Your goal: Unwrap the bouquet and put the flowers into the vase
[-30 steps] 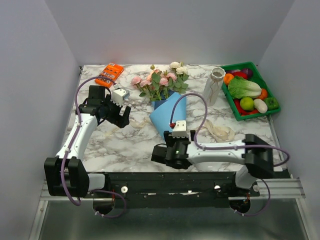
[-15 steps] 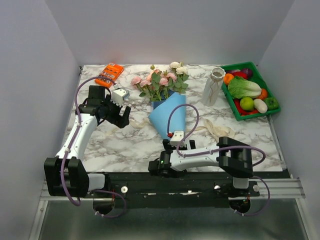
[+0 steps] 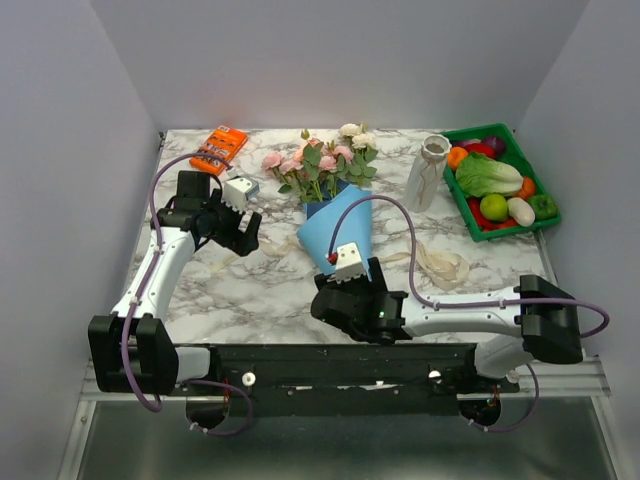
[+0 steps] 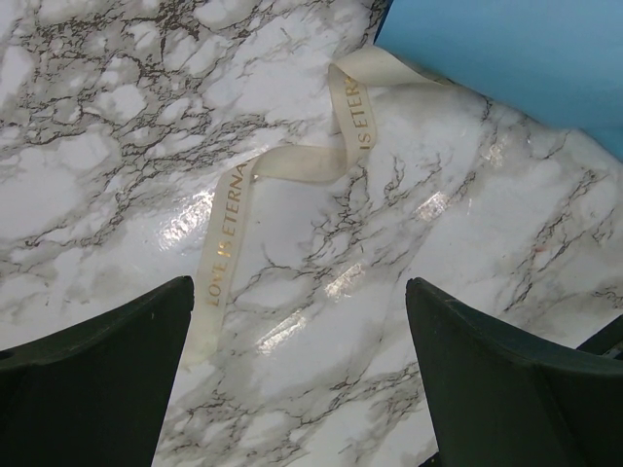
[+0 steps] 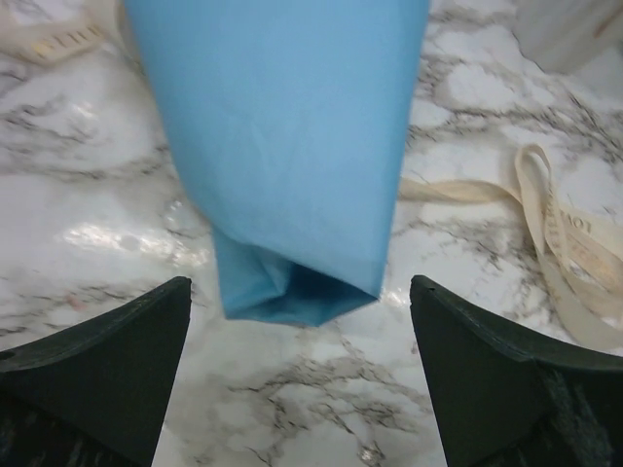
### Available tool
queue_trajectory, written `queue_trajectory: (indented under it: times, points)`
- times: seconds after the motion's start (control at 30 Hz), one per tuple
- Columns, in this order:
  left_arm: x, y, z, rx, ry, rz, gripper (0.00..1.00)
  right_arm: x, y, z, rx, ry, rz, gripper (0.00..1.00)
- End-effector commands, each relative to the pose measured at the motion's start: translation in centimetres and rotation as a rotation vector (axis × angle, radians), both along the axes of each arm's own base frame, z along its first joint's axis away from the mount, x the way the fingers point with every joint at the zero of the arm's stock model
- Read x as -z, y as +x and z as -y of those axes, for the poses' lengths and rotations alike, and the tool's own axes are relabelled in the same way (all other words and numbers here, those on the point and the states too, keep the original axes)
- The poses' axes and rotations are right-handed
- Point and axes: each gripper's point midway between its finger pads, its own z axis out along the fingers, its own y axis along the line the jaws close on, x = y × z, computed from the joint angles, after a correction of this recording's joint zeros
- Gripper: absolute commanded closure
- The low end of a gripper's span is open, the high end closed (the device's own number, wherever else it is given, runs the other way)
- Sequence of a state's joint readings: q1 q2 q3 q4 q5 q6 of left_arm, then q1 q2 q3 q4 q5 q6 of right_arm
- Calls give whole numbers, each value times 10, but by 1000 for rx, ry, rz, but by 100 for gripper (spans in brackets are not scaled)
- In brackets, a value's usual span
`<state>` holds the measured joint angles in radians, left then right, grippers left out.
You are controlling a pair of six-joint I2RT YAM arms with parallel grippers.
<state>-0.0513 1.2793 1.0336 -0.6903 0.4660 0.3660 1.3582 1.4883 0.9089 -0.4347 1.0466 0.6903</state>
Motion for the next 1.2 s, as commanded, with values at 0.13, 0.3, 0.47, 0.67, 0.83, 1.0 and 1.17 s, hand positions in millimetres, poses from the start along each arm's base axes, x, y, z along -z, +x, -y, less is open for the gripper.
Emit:
queue_trajectory:
  times: [0.13,0.3,0.47,0.67,0.83,1.0,1.17]
  points:
    - [-10,-1,0,9,-18,29,1,1,6,-26,-175,-117,-12,0]
    - [-11,-3,0,21,-17,27,1,1,3,-7,-251,-248,-11,0]
    - [-9,-2,1,23,-29,20,1,10,6,0,-317,-392,-35,0]
    - [-6,-3,1,21,-31,14,1,16,20,-7,-357,-449,-42,0]
    - [-7,-2,0,18,-29,16,1,22,42,-2,-333,-504,-38,0]
    - [-4,-3,0,17,-32,10,1,13,59,-13,-316,-503,34,0]
    - [0,-4,0,19,-32,1,1,-6,72,-29,-284,-440,135,3]
